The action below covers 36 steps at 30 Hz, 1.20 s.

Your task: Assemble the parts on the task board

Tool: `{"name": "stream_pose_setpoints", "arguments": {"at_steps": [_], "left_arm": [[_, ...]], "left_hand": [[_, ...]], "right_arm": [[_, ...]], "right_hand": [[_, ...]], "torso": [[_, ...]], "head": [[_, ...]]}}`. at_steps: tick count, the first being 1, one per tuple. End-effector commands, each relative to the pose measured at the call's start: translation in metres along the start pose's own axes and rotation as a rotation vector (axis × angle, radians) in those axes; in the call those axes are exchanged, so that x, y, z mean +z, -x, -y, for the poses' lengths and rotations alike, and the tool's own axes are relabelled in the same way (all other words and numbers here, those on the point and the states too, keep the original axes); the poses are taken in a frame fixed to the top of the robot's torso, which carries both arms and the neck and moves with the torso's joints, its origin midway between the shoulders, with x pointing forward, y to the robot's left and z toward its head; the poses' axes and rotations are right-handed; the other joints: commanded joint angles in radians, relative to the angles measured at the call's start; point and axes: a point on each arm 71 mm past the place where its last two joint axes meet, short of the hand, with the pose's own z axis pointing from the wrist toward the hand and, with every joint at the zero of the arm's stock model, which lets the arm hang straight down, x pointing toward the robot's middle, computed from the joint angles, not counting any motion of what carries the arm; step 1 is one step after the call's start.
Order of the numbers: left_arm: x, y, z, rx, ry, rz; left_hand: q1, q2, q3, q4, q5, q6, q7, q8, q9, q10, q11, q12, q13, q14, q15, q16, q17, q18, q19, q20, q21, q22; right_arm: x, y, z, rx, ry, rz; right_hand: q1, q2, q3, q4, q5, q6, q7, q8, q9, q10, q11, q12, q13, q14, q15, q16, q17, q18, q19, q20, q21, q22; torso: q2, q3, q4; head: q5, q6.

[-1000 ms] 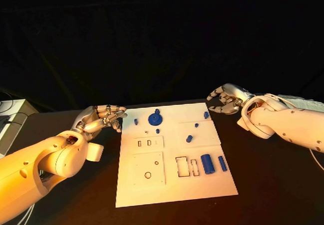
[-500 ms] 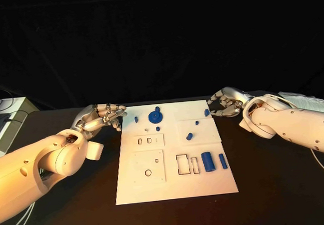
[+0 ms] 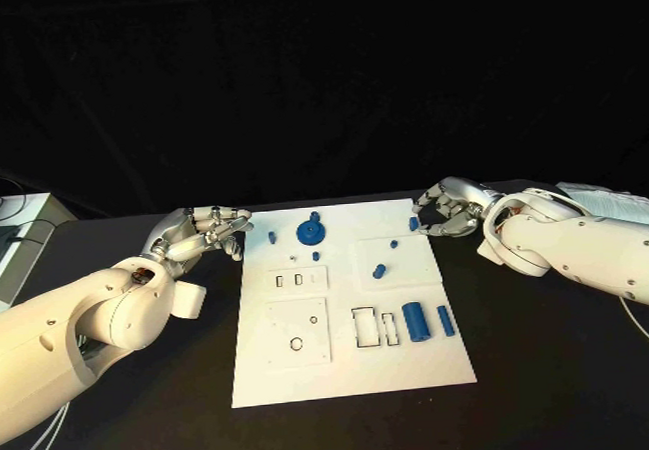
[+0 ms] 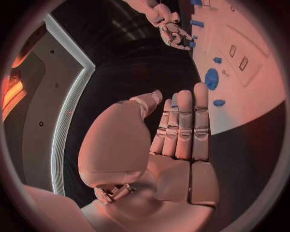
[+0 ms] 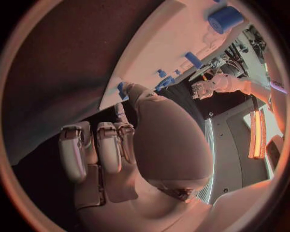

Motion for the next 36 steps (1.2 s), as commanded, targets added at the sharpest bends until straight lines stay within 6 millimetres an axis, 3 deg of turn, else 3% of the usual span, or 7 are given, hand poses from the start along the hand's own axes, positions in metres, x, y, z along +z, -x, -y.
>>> {"name": "stream_pose_setpoints", "arguments": {"at_steps": [1, 17, 24, 36], "left_arm": [[0.0006, -0.0027, 0.0012, -0.003, -0.015, -0.021], [0.0006, -0.0025, 0.0009, -0.003, -0.014, -0.02], [0.0006, -0.0021, 0.0007, -0.002, -0.012, -0.019], [0.0009, -0.0019, 0.0003, -0.002, -0.01, -0.019]], "left_hand": [[-0.008, -0.001, 0.002, -0.001, 0.003, -0.009, 0.0, -0.006, 0.001, -0.005, 0.0, -0.003, 0.001, -0.004, -0.001, -0.007, -0.001, 0.013, -0.005, -0.002, 0.005, 0.001], [-0.008, 0.0, 0.002, -0.001, 0.003, -0.01, 0.0, -0.006, 0.001, -0.006, 0.0, -0.003, 0.001, -0.004, 0.0, -0.007, -0.001, 0.013, -0.006, -0.001, 0.006, 0.002], [-0.007, 0.0, 0.002, -0.001, 0.003, -0.01, 0.0, -0.006, 0.002, -0.007, 0.0, -0.003, 0.001, -0.004, 0.0, -0.007, -0.001, 0.013, -0.007, -0.001, 0.006, 0.002], [-0.007, 0.001, 0.003, -0.002, 0.003, -0.01, 0.001, -0.006, 0.002, -0.008, 0.001, -0.003, 0.001, -0.004, 0.0, -0.007, -0.002, 0.014, -0.008, -0.001, 0.007, 0.002]], "right_arm": [[0.0006, -0.0029, -0.0016, -0.004, 0.014, -0.027], [0.0053, -0.0096, -0.0051, 0.0, 0.01, -0.031], [0.0052, -0.0109, -0.0034, 0.0, 0.001, -0.033], [0.0047, -0.0105, -0.0018, -0.001, -0.005, -0.028]], "right_hand": [[-0.007, -0.009, -0.005, 0.002, 0.005, -0.005, 0.001, -0.004, -0.001, 0.098, 0.008, 0.001, 0.256, 0.103, 0.01, 0.003, 0.259, -0.012, 0.101, 0.006, 0.004, 0.257], [-0.021, 0.003, -0.005, 0.014, 0.007, 0.009, -0.001, 0.003, 0.001, 0.104, 0.007, 0.006, 0.262, 0.104, 0.009, 0.004, 0.262, -0.013, 0.103, 0.007, 0.006, 0.26], [-0.027, 0.018, 0.013, 0.021, 0.008, 0.053, -0.012, 0.027, 0.009, 0.105, -0.003, 0.007, 0.263, 0.104, 0.001, 0.004, 0.262, -0.013, 0.103, 0.001, 0.007, 0.26], [-0.029, 0.025, 0.03, 0.022, 0.006, 0.076, -0.022, 0.042, 0.014, 0.105, -0.012, 0.007, 0.263, 0.104, -0.007, 0.004, 0.263, -0.013, 0.103, -0.006, 0.008, 0.261]], "torso": [[0.0, -0.0005, 0.0017], [0.001, 0.0007, 0.001], [0.0, 0.0009, 0.0009], [0.0, 0.0008, 0.0004]], "head": [[-0.002, 0.0], [0.001, -0.003], [0.002, -0.006], [0.001, -0.007]]}}
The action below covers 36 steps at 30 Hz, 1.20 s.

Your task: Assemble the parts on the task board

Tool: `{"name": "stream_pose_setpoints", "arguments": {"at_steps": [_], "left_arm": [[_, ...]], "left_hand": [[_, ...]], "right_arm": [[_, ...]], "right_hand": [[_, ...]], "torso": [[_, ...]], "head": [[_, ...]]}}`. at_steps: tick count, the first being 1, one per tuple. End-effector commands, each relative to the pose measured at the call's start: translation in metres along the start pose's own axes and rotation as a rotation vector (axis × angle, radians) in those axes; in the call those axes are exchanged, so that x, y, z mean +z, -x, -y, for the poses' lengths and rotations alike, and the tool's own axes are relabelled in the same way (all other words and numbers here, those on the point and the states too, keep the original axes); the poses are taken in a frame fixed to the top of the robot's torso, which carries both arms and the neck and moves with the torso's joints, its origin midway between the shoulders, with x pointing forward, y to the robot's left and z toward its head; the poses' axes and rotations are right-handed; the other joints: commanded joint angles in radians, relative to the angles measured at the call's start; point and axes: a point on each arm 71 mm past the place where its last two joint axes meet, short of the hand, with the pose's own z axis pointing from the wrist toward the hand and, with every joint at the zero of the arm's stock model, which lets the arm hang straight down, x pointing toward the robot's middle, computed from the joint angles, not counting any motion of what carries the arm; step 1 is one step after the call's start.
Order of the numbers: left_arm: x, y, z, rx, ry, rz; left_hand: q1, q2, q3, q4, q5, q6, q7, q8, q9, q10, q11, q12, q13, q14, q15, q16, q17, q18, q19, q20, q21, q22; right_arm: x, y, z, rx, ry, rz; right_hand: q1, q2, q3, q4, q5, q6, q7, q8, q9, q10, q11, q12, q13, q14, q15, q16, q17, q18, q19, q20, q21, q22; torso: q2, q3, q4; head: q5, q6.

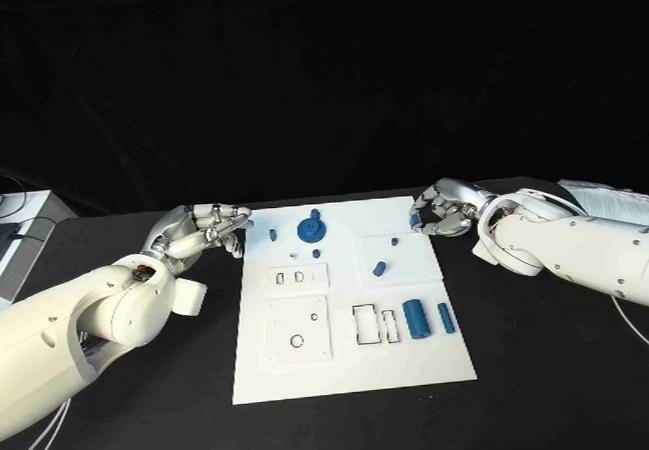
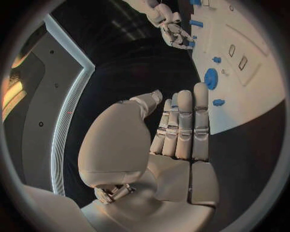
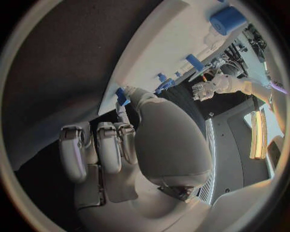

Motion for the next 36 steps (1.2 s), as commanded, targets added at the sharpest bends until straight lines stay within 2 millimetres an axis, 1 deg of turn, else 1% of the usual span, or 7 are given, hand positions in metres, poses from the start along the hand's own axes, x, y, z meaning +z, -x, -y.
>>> {"name": "stream_pose_setpoints", "arguments": {"at_steps": [1, 7, 15, 25, 30, 32, 36], "left_arm": [[0.001, -0.003, 0.001, -0.004, -0.012, -0.02], [0.001, -0.003, 0.001, -0.004, -0.011, -0.019], [0.001, -0.002, 0.001, -0.004, -0.011, -0.018], [0.0, -0.001, 0.001, -0.002, -0.009, -0.015], [0.001, -0.001, 0.0, -0.002, -0.008, -0.014], [0.001, -0.002, 0.0, -0.003, -0.007, -0.015], [0.002, -0.003, 0.0, -0.004, -0.005, -0.016]], "left_hand": [[-0.007, 0.001, 0.003, -0.002, 0.003, -0.01, 0.0, -0.006, 0.001, -0.008, 0.001, -0.003, 0.001, -0.004, 0.0, -0.007, -0.002, 0.014, -0.008, -0.001, 0.006, 0.002], [-0.007, 0.001, 0.003, -0.002, 0.003, -0.01, 0.0, -0.006, 0.001, -0.008, 0.001, -0.003, 0.001, -0.004, 0.0, -0.007, -0.002, 0.014, -0.008, -0.001, 0.006, 0.002], [-0.007, 0.003, 0.003, -0.002, 0.003, -0.01, 0.0, -0.006, 0.002, -0.008, 0.001, -0.002, 0.001, -0.003, 0.0, -0.007, -0.002, 0.014, -0.008, -0.001, 0.007, 0.002], [-0.007, 0.003, 0.003, -0.002, 0.003, -0.01, 0.0, -0.006, 0.002, -0.008, 0.001, -0.002, 0.001, -0.003, 0.0, -0.007, -0.002, 0.014, -0.008, -0.001, 0.007, 0.002], [-0.007, 0.003, 0.003, -0.002, 0.003, -0.01, 0.0, -0.006, 0.002, -0.008, 0.001, -0.002, 0.001, -0.003, 0.0, -0.007, -0.002, 0.014, -0.008, -0.001, 0.007, 0.002], [-0.007, 0.004, 0.004, -0.002, 0.003, -0.01, 0.0, -0.006, 0.002, -0.009, 0.001, -0.002, 0.001, -0.003, 0.0, -0.007, -0.002, 0.014, -0.009, 0.0, 0.008, 0.003], [-0.007, 0.004, 0.004, -0.002, 0.003, -0.01, 0.0, -0.006, 0.002, -0.009, 0.001, -0.002, 0.001, -0.003, 0.0, -0.007, -0.002, 0.014, -0.009, 0.0, 0.008, 0.003]], "right_arm": [[0.0, -0.002, 0.0, -0.005, 0.001, -0.009], [0.0, 0.001, -0.001, 0.0, 0.005, 0.038], [-0.001, 0.007, -0.002, 0.002, -0.004, 0.13], [-0.002, 0.012, -0.017, 0.035, -0.031, 0.194], [-0.001, 0.01, -0.046, 0.064, -0.035, 0.17], [-0.001, 0.003, -0.067, 0.069, -0.023, 0.143], [-0.002, -0.015, -0.103, 0.06, 0.004, 0.088]], "right_hand": [[-0.005, 0.012, 0.009, 0.001, 0.002, 0.008, -0.002, 0.009, 0.002, 0.106, -0.01, 0.007, 0.263, 0.104, -0.007, 0.004, 0.263, -0.014, 0.103, -0.006, 0.004, 0.261], [-0.014, 0.023, 0.024, 0.005, -0.002, 0.025, -0.009, 0.022, 0.006, 0.106, -0.017, 0.007, 0.263, 0.104, -0.013, 0.004, 0.263, -0.014, 0.105, -0.012, 0.006, 0.264], [-0.032, 0.043, 0.042, 0.012, -0.014, 0.064, -0.032, 0.056, 0.02, 0.106, -0.036, 0.007, 0.263, 0.104, -0.031, 0.004, 0.263, -0.014, 0.105, -0.028, 0.006, 0.264], [-0.034, 0.04, 0.044, 0.007, -0.021, 0.068, -0.036, 0.064, 0.024, 0.106, -0.041, 0.007, 0.263, 0.104, -0.036, 0.004, 0.263, -0.014, 0.105, -0.033, 0.006, 0.264], [-0.036, 0.036, 0.044, 0.004, -0.031, 0.066, -0.037, 0.066, 0.025, 0.106, -0.042, 0.007, 0.263, 0.104, -0.037, 0.004, 0.263, -0.014, 0.105, -0.034, 0.006, 0.264], [-0.035, 0.036, 0.045, 0.003, -0.032, 0.066, -0.037, 0.067, 0.025, 0.106, -0.042, 0.007, 0.263, 0.104, -0.037, 0.004, 0.263, -0.014, 0.105, -0.035, 0.006, 0.264], [-0.033, 0.037, 0.047, 0.0, -0.032, 0.066, -0.038, 0.068, 0.026, 0.106, -0.043, 0.007, 0.263, 0.104, -0.038, 0.004, 0.263, -0.014, 0.105, -0.035, 0.006, 0.264]], "torso": [[0.0, -0.0001, 0.0007], [0.0, -0.0006, 0.0005], [0.0, -0.0014, 0.0006], [-0.005, -0.0033, -0.003], [-0.01, -0.0048, -0.0069], [-0.013, -0.0063, -0.0077], [-0.016, -0.0062, -0.0082]], "head": [[-0.002, 0.001], [-0.001, 0.001], [0.002, 0.003], [0.006, 0.006], [0.009, 0.004], [0.012, 0.002], [0.018, -0.001]]}}
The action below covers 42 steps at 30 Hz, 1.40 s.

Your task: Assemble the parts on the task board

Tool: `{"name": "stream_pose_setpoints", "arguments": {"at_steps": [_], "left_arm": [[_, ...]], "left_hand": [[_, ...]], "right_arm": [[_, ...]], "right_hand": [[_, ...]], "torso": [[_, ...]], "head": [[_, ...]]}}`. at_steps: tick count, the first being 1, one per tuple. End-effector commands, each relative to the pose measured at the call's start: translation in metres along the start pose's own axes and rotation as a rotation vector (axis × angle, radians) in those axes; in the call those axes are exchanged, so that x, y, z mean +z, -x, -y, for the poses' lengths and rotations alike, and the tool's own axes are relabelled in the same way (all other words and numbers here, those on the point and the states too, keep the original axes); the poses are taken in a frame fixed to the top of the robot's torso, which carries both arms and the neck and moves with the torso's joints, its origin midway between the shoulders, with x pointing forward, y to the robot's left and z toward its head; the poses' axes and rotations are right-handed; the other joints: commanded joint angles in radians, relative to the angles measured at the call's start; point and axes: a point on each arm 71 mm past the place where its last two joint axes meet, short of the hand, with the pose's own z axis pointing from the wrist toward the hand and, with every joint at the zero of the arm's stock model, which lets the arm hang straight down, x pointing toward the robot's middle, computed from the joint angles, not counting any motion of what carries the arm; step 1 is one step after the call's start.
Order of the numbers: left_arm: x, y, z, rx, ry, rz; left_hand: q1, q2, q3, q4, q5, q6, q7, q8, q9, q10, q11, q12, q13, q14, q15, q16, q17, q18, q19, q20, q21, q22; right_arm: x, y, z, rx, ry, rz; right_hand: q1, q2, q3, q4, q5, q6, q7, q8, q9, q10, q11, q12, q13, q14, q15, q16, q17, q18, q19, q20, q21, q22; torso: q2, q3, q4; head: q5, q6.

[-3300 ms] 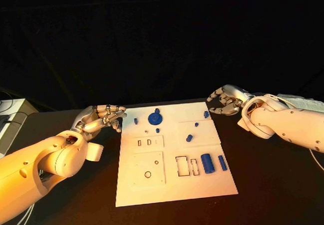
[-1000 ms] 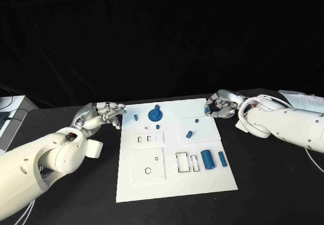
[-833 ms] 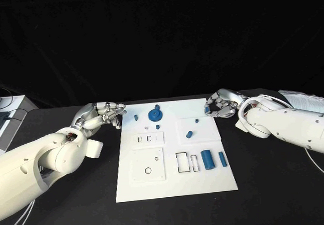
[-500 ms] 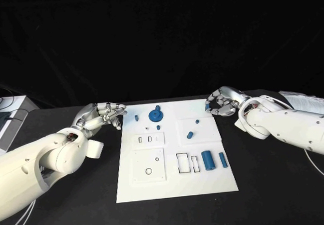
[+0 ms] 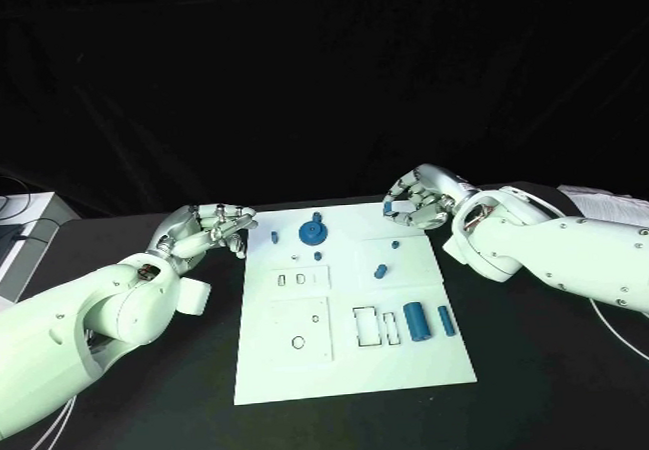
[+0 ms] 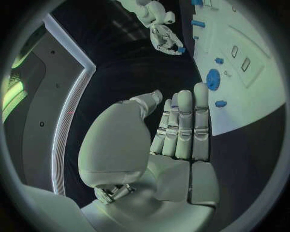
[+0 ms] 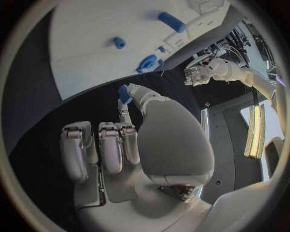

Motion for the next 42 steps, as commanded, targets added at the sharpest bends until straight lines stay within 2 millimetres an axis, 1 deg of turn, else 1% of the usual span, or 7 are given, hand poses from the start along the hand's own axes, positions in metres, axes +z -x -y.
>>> {"name": "stream_pose_setpoints", "arguments": {"at_steps": [1, 8, 14, 23, 32, 37, 42], "left_arm": [[0.001, -0.003, 0.001, -0.005, -0.007, -0.018], [0.002, -0.006, 0.0, -0.008, -0.006, -0.024], [0.003, -0.008, 0.0, -0.011, -0.004, -0.03], [0.003, -0.009, 0.0, -0.013, -0.002, -0.036], [0.004, -0.01, 0.0, -0.013, 0.0, -0.041], [0.004, -0.01, 0.0, -0.013, 0.0, -0.042], [0.003, -0.009, -0.001, -0.011, 0.001, -0.041]], "left_hand": [[-0.007, 0.004, 0.004, -0.002, 0.003, -0.007, -0.003, -0.006, 0.001, -0.009, 0.001, -0.002, 0.001, -0.003, 0.0, -0.003, -0.002, 0.014, -0.009, 0.0, 0.005, 0.002], [-0.007, 0.004, 0.004, -0.002, 0.003, -0.007, -0.003, -0.006, 0.001, -0.009, 0.001, -0.002, 0.001, -0.003, 0.0, -0.003, -0.002, 0.014, -0.009, 0.0, 0.005, 0.002], [-0.007, 0.004, 0.004, -0.002, 0.003, -0.007, -0.003, -0.006, 0.001, -0.009, 0.001, -0.002, 0.001, -0.003, 0.0, -0.003, -0.002, 0.014, -0.009, 0.0, 0.005, 0.002], [-0.007, 0.004, 0.004, -0.003, 0.003, -0.007, -0.003, -0.006, 0.002, -0.009, 0.001, -0.001, 0.002, -0.003, 0.0, -0.003, -0.002, 0.014, -0.011, 0.0, 0.007, 0.002], [-0.007, 0.004, 0.004, -0.003, 0.003, -0.007, -0.003, -0.006, 0.002, -0.009, 0.001, -0.001, 0.002, -0.003, 0.0, -0.003, -0.002, 0.014, -0.011, 0.0, 0.007, 0.002], [-0.007, 0.004, 0.004, -0.003, 0.003, -0.007, -0.003, -0.006, 0.002, -0.009, 0.001, -0.001, 0.002, -0.003, 0.0, -0.003, -0.002, 0.014, -0.011, 0.0, 0.007, 0.002], [-0.007, 0.004, 0.004, -0.003, 0.003, -0.007, -0.003, -0.006, 0.002, -0.009, 0.001, -0.001, 0.002, -0.003, 0.0, -0.003, -0.002, 0.014, -0.011, 0.0, 0.007, 0.002]], "right_arm": [[-0.003, -0.017, -0.02, -0.042, -0.052, -0.037], [-0.012, -0.051, -0.063, -0.066, -0.004, -0.093], [-0.017, -0.073, -0.086, -0.082, 0.024, -0.115], [-0.022, -0.101, -0.098, -0.11, 0.04, -0.138], [-0.022, -0.111, -0.105, -0.159, 0.058, -0.148], [-0.02, -0.116, -0.104, -0.194, 0.057, -0.148], [-0.019, -0.118, -0.102, -0.214, 0.053, -0.139]], "right_hand": [[0.005, 0.004, 0.005, -0.008, -0.003, 0.005, 0.0, 0.008, 0.004, 0.105, -0.009, 0.007, 0.263, 0.104, -0.009, 0.004, 0.263, -0.014, 0.105, -0.011, 0.006, 0.263], [0.002, 0.003, 0.005, -0.007, -0.002, 0.004, 0.0, 0.009, 0.005, 0.105, -0.009, 0.007, 0.263, 0.104, -0.009, 0.004, 0.261, -0.014, 0.105, -0.011, 0.006, 0.263], [-0.003, 0.0, 0.005, -0.007, 0.001, 0.002, 0.0, 0.01, 0.005, 0.105, -0.009, 0.007, 0.263, 0.103, -0.01, 0.003, 0.258, -0.014, 0.105, -0.012, 0.006, 0.263], [-0.007, -0.003, 0.004, -0.007, 0.004, 0.001, 0.0, 0.011, 0.005, 0.105, -0.009, 0.007, 0.263, 0.103, -0.009, 0.002, 0.255, -0.014, 0.105, -0.012, 0.006, 0.263], [-0.011, -0.006, 0.004, -0.006, 0.008, -0.001, 0.001, 0.011, 0.005, 0.105, -0.009, 0.007, 0.263, 0.103, -0.009, 0.002, 0.256, -0.014, 0.105, -0.012, 0.006, 0.263], [-0.017, -0.009, 0.003, -0.005, 0.009, -0.001, 0.001, 0.012, 0.006, 0.105, -0.009, 0.007, 0.263, 0.102, -0.009, 0.002, 0.254, -0.014, 0.105, -0.012, 0.006, 0.263], [-0.017, -0.01, 0.002, -0.005, 0.01, -0.002, 0.0, 0.012, 0.006, 0.105, -0.009, 0.007, 0.263, 0.102, -0.009, 0.002, 0.253, -0.014, 0.105, -0.012, 0.006, 0.263]], "torso": [[-0.005, -0.0011, -0.0009], [-0.007, -0.003, -0.0007], [-0.004, -0.002, -0.0009], [-0.002, -0.0005, 0.0021], [-0.002, -0.0035, 0.0022], [-0.003, -0.0016, 0.0019], [-0.004, -0.0032, 0.0035]], "head": [[0.006, -0.004], [0.013, -0.008], [0.016, -0.005], [0.018, -0.012], [0.023, -0.018], [0.026, -0.018], [0.026, -0.022]]}}
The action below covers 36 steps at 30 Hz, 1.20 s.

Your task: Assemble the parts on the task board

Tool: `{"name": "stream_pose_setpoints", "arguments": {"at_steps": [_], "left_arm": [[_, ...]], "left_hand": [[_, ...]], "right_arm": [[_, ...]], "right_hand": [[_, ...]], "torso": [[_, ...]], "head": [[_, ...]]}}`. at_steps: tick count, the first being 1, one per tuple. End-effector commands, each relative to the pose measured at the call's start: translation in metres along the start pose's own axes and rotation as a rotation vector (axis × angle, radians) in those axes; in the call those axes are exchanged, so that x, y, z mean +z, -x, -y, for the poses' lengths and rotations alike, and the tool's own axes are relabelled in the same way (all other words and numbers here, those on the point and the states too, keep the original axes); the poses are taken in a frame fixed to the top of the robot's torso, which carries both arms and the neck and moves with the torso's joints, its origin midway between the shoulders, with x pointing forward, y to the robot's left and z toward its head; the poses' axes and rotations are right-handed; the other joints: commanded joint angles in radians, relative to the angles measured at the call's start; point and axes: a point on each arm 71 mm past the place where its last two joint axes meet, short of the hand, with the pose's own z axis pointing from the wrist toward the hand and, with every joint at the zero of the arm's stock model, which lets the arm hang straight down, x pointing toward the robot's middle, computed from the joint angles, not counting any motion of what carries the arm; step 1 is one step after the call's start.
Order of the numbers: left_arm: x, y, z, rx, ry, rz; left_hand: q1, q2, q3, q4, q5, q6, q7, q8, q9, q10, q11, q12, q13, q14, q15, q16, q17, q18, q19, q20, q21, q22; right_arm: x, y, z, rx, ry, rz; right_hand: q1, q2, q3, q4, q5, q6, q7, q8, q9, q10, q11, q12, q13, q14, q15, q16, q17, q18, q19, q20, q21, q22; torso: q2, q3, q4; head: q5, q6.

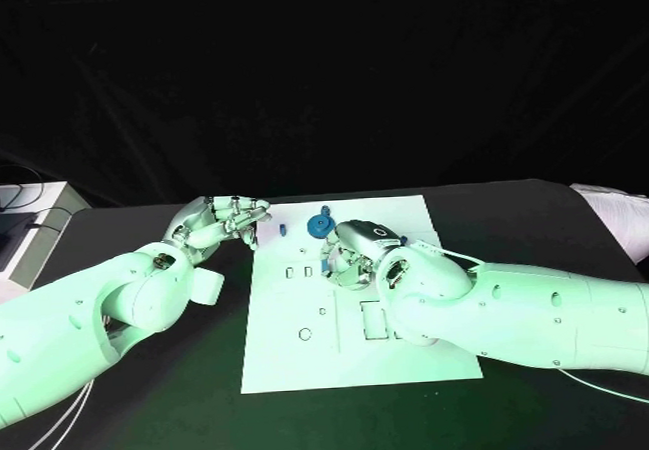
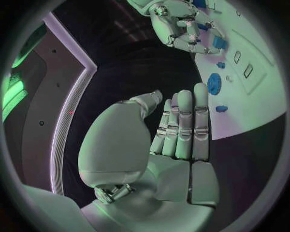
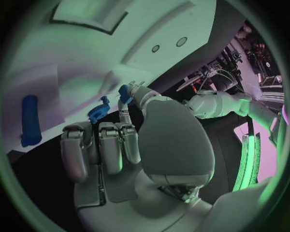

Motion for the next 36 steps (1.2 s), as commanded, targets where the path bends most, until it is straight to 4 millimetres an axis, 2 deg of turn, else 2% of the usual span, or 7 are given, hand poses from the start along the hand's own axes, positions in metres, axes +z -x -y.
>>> {"name": "stream_pose_setpoints", "arguments": {"at_steps": [1, 10, 30, 36], "left_arm": [[0.0001, -0.002, 0.0008, -0.002, -0.005, -0.021], [-0.0006, -0.0011, 0.0009, -0.001, -0.004, -0.021], [-0.0004, -0.0011, 0.0006, -0.001, -0.003, -0.022], [-0.0004, -0.0007, 0.0005, 0.0, -0.002, -0.021]], "left_hand": [[-0.007, 0.004, 0.004, -0.003, 0.003, -0.007, -0.003, -0.006, 0.001, -0.009, 0.001, -0.001, 0.001, -0.003, 0.0, -0.003, -0.001, 0.014, -0.003, 0.0, 0.007, 0.001], [-0.007, 0.004, 0.004, -0.003, 0.003, -0.007, -0.003, -0.006, 0.001, -0.009, 0.001, -0.001, 0.001, -0.003, 0.0, -0.003, -0.001, 0.014, -0.003, 0.0, 0.007, 0.001], [-0.007, 0.004, 0.004, -0.003, 0.003, -0.008, -0.003, -0.006, 0.002, -0.01, 0.001, 0.0, 0.002, -0.003, 0.0, -0.003, -0.002, 0.014, -0.006, 0.0, 0.01, 0.003], [-0.007, 0.004, 0.004, -0.003, 0.003, -0.008, -0.003, -0.006, 0.002, -0.01, 0.001, 0.0, 0.002, -0.003, 0.0, -0.003, -0.002, 0.014, -0.006, 0.0, 0.01, 0.003]], "right_arm": [[0.001, -0.0002, 0.0016, -0.059, -0.001, 0.011], [0.0037, -0.0024, 0.0059, -0.075, -0.011, 0.003], [0.0064, -0.0055, 0.0096, -0.076, -0.019, -0.009], [0.0061, -0.0058, 0.011, -0.076, -0.019, -0.016]], "right_hand": [[-0.01, -0.002, -0.003, 0.0, 0.007, 0.004, 0.001, 0.003, 0.0, 0.105, -0.009, 0.007, 0.263, 0.102, -0.01, 0.002, 0.253, -0.014, 0.105, -0.005, 0.006, 0.263], [-0.011, -0.003, -0.003, 0.001, 0.008, 0.004, 0.001, 0.004, 0.0, 0.105, -0.009, 0.007, 0.263, 0.102, -0.01, 0.002, 0.255, -0.014, 0.105, -0.005, 0.006, 0.263], [-0.022, -0.01, -0.006, 0.003, -0.002, -0.003, 0.002, 0.003, 0.0, 0.105, -0.008, 0.007, 0.263, 0.102, -0.009, 0.002, 0.253, -0.014, 0.105, -0.005, 0.006, 0.263], [-0.04, -0.033, -0.02, 0.01, -0.007, -0.035, 0.013, -0.01, -0.007, 0.105, 0.0, 0.007, 0.263, 0.102, -0.002, 0.001, 0.253, -0.014, 0.105, -0.001, 0.006, 0.263]], "torso": [[-0.001, -0.0009, -0.0007], [-0.001, 0.0009, -0.0028], [-0.001, 0.0016, -0.0031], [-0.001, 0.0012, -0.0026]], "head": [[0.002, -0.003], [0.005, -0.007], [0.008, -0.01], [0.008, -0.011]]}}
